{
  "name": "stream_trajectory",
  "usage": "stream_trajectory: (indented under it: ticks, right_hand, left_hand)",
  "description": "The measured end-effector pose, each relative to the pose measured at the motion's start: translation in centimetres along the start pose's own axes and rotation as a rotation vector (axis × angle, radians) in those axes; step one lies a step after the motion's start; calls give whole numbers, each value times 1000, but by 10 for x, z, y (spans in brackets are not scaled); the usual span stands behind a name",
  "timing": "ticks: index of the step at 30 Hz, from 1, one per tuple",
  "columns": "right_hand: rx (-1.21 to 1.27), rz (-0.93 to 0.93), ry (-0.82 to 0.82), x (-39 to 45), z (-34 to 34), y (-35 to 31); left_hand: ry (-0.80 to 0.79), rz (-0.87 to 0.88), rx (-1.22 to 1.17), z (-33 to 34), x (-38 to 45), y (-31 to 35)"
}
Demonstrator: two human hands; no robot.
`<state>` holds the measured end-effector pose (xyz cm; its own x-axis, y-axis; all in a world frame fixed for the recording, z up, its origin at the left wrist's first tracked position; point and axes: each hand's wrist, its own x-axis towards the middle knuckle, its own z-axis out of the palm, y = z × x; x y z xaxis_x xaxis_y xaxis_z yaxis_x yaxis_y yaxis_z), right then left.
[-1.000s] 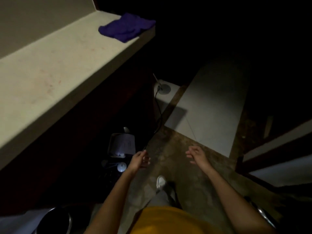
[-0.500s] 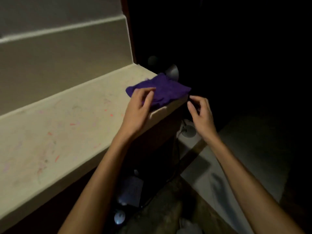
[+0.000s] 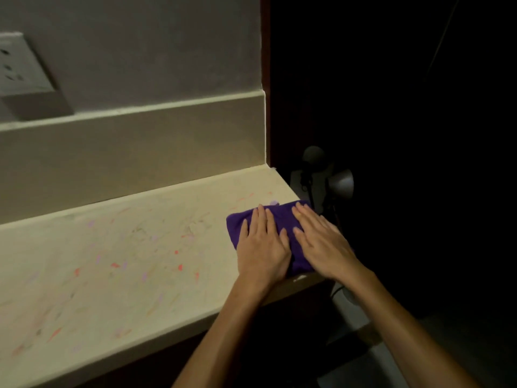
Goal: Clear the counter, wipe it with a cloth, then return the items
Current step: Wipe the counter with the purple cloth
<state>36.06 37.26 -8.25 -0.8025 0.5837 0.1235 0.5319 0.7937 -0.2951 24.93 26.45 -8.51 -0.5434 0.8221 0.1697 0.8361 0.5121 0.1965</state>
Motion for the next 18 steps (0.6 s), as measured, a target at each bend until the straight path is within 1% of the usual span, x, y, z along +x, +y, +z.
stream_trajectory:
  ticks: [4, 8, 14, 18]
  right_hand:
    - [11, 14, 0, 22, 2, 2]
    - [47, 30, 18, 59, 7, 4]
    - [-28, 68, -1, 130, 13, 5]
    - [-33, 80, -11, 157, 19, 1]
  left_hand:
    - [-16, 27, -12, -1, 23, -10]
    - [-31, 47, -3, 2, 66, -24]
    - [-45, 89, -39, 4, 137, -50]
    - [-35, 117, -13, 7, 163, -71]
